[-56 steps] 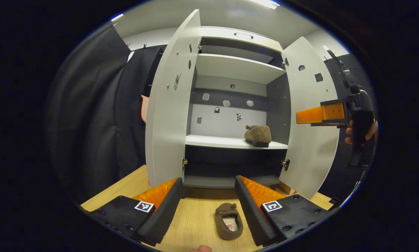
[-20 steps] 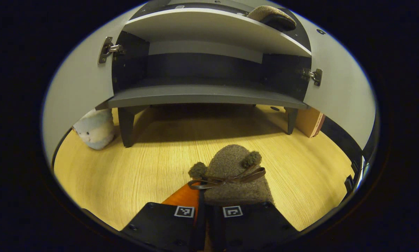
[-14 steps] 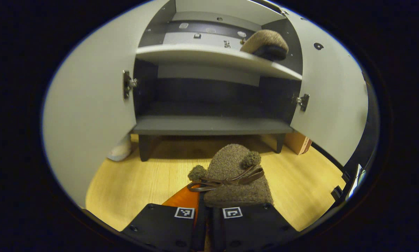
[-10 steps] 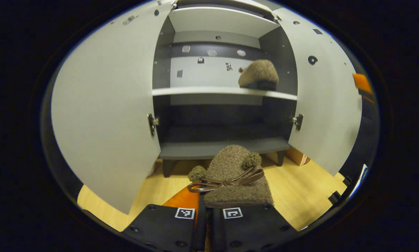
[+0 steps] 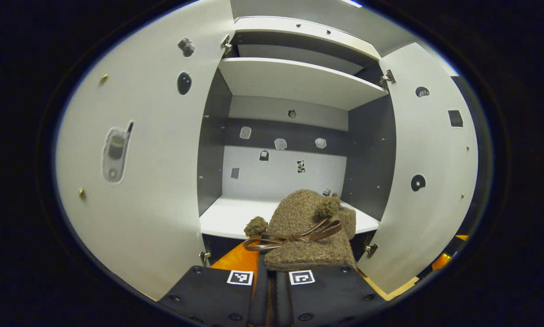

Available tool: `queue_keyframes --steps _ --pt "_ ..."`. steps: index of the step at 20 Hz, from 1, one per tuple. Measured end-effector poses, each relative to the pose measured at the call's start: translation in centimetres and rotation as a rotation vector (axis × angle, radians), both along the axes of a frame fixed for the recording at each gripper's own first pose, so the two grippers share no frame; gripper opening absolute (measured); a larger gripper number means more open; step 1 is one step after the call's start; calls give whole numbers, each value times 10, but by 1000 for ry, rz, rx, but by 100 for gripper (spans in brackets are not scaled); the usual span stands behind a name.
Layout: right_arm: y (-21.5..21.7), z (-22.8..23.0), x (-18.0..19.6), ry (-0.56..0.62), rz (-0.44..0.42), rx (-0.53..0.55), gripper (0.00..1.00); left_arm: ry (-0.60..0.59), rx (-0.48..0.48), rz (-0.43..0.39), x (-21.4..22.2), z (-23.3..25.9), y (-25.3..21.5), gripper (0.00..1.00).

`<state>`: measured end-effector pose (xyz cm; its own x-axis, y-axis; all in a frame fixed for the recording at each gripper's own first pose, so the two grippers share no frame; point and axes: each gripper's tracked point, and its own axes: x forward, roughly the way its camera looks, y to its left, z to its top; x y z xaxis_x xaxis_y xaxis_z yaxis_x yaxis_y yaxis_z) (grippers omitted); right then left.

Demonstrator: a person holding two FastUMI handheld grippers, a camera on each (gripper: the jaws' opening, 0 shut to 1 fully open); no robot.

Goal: Grab one shoe with the right hand and put it into the shoe cabinet, grab the other shoe with the left hand and put it into the shoe cabinet; then close the right door with the right hand and the left door with the left hand.

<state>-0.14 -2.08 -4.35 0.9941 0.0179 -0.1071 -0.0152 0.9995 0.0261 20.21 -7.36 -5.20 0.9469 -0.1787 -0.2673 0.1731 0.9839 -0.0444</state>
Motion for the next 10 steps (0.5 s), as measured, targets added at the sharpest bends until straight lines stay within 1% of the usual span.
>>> queue_keyframes --steps 2,3,5,8,10 --pt "-2 1 -2 -2 -6 10 94 19 -6 -5 39 5 -12 15" --pt "-3 -1 -3 -1 -8 4 94 27 13 -3 60 4 -16 15" --pt "-10 -5 -4 10 -24 -9 94 66 73 32 100 -12 -14 15" --pt "-20 -8 -5 18 -48 3 94 144 77 41 155 -38 -20 15" --pt "-26 -9 -6 29 -62 6 94 182 132 38 181 -56 -25 15"
